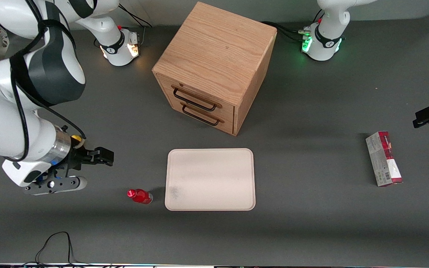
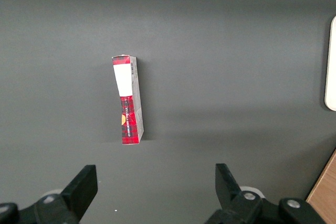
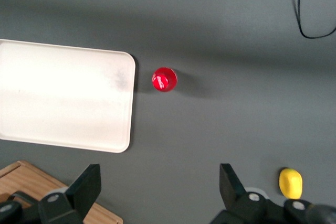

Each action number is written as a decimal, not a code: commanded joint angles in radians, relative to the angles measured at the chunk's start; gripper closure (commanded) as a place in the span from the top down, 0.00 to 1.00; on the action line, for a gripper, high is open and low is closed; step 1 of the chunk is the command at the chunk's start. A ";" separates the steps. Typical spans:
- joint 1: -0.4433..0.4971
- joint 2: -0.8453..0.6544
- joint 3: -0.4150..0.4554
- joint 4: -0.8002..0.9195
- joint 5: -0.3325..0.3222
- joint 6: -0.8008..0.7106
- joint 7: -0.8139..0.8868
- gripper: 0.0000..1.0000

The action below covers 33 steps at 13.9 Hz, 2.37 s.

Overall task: Place coke bottle on tray
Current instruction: 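Move the open right gripper down over the red Coca-Cola bottle, then lower the right gripper around the bottle's cap end and close it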

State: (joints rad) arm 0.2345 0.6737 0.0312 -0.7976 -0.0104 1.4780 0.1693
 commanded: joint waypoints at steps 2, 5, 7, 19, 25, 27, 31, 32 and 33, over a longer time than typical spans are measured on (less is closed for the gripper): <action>0.006 0.087 0.001 0.041 -0.013 0.082 -0.020 1.00; 0.008 0.139 0.001 0.038 -0.013 0.152 -0.019 1.00; 0.008 0.167 0.001 0.037 -0.014 0.191 -0.019 1.00; 0.008 0.316 -0.002 0.024 -0.025 0.291 -0.028 1.00; 0.009 0.328 -0.002 -0.009 -0.023 0.300 -0.031 1.00; 0.009 0.328 -0.002 -0.012 -0.023 0.300 -0.031 1.00; 0.009 0.322 0.000 -0.012 -0.022 0.286 -0.031 1.00; 0.009 0.320 0.000 -0.012 -0.022 0.280 -0.031 1.00; 0.009 0.317 0.000 -0.011 -0.022 0.269 -0.031 1.00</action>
State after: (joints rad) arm 0.2392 1.0054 0.0319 -0.8042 -0.0231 1.7652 0.1562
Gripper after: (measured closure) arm 0.000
